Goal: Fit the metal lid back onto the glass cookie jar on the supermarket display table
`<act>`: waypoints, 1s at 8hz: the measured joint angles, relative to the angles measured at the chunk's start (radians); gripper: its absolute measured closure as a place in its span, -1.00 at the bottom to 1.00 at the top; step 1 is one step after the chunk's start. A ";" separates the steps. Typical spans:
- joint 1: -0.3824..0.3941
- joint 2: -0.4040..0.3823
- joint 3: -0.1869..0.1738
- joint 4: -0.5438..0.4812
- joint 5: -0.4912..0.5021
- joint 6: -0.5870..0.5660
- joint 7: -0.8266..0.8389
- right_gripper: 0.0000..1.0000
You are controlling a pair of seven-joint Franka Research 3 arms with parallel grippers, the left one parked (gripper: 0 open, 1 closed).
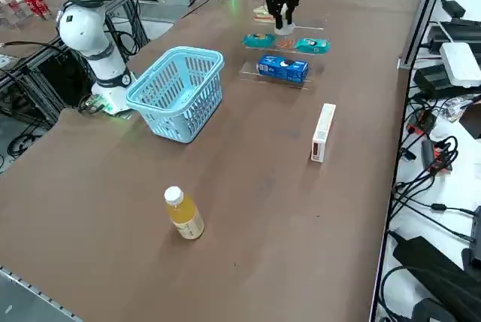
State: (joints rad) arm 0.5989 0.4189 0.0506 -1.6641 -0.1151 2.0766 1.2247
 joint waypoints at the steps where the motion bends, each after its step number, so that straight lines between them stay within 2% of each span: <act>1: 0.000 -0.002 0.000 -0.001 0.000 0.000 0.001 0.04; 3: 0.000 -0.023 -0.002 -0.002 0.000 0.002 0.022 -0.10; 6: -0.017 -0.093 -0.023 0.003 0.000 0.003 0.034 -0.15; 8: -0.071 -0.162 -0.028 0.005 0.000 -0.077 -0.032 -0.18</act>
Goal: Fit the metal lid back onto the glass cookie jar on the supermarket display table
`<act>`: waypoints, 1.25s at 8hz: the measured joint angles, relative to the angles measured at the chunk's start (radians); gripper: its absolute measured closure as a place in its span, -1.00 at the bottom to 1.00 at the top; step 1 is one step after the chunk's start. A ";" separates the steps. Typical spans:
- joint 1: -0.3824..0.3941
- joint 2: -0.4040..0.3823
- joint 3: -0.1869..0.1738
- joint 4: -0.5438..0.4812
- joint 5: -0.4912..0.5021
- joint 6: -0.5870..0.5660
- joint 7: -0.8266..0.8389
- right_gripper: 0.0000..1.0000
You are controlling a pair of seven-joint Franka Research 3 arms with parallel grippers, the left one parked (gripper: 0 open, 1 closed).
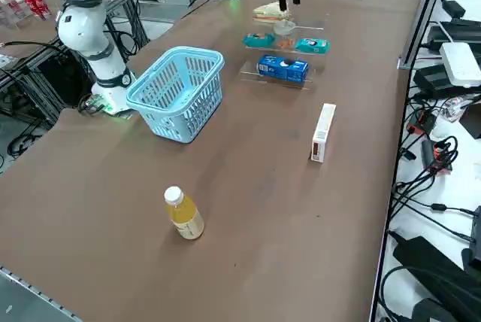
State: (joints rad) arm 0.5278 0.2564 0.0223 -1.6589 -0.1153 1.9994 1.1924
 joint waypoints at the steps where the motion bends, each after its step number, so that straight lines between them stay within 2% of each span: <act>1: -0.034 -0.035 -0.001 0.001 0.000 -0.068 -0.085 -0.20; 6: -0.214 -0.182 -0.006 0.013 0.022 -0.341 -0.574 -0.38; 7: -0.240 -0.209 -0.006 0.018 0.022 -0.406 -0.682 -0.73; 8: -0.264 -0.232 -0.007 0.029 0.022 -0.472 -0.777 -0.76; 9: -0.286 -0.251 -0.008 0.043 0.022 -0.525 -0.850 -0.92; 10: -0.304 -0.265 -0.014 0.059 0.022 -0.561 -0.920 -0.96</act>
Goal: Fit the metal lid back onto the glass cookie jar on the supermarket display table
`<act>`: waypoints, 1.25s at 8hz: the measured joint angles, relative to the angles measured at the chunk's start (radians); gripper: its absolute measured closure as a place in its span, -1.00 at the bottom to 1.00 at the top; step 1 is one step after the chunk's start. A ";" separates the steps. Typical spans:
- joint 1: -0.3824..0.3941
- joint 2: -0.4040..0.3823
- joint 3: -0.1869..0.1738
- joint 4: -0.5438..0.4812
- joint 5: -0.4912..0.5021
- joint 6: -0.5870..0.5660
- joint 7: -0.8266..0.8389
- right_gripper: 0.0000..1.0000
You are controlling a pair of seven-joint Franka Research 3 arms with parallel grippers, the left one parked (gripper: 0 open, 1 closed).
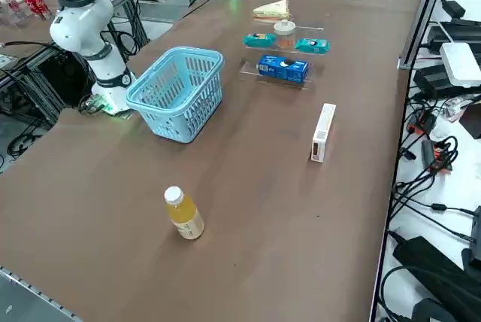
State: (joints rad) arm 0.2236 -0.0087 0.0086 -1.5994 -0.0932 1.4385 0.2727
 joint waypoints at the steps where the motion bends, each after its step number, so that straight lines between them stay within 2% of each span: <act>1: -0.011 -0.012 -0.013 0.016 0.000 -0.036 -0.068 -0.94; 3: -0.017 -0.038 -0.045 0.049 0.000 -0.108 -0.182 -0.97; 5: -0.018 -0.068 -0.072 0.062 0.001 -0.123 -0.257 -0.98; 8: -0.021 -0.074 -0.105 0.077 0.044 -0.123 -0.301 -0.99; 9: -0.027 -0.072 -0.112 0.082 0.053 -0.121 -0.306 -0.99; 10: -0.045 -0.064 -0.104 0.089 0.056 -0.106 -0.310 -0.99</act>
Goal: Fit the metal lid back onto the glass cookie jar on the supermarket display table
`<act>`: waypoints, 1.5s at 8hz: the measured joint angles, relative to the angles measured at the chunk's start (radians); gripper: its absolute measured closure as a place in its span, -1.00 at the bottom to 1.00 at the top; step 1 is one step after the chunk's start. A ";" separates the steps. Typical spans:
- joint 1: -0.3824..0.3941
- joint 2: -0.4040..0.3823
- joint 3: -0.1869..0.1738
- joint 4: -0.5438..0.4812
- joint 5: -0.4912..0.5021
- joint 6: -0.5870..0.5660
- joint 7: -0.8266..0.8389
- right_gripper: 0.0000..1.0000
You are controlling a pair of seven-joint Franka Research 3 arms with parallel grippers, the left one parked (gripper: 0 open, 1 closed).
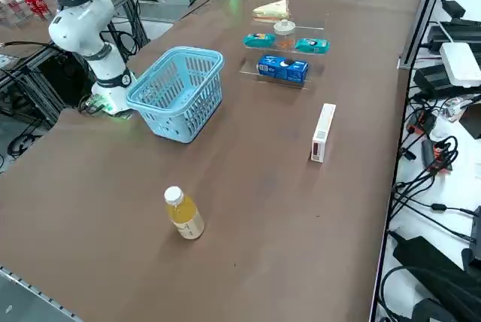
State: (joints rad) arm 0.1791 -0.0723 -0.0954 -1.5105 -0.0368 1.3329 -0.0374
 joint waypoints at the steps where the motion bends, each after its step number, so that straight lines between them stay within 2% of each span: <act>1: -0.034 0.016 0.031 0.016 0.001 0.020 -0.001 -0.99; 3: -0.104 0.057 0.098 0.062 0.001 0.030 -0.001 -0.99; 4: -0.122 0.074 0.109 0.076 0.001 0.032 -0.001 -0.99; 7: -0.178 0.099 0.136 0.087 0.021 0.038 0.010 -0.99; 12: -0.182 0.109 0.146 0.085 0.033 0.075 0.084 -0.99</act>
State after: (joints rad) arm -0.0033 0.0365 0.0505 -1.4255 -0.0043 1.4083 0.0466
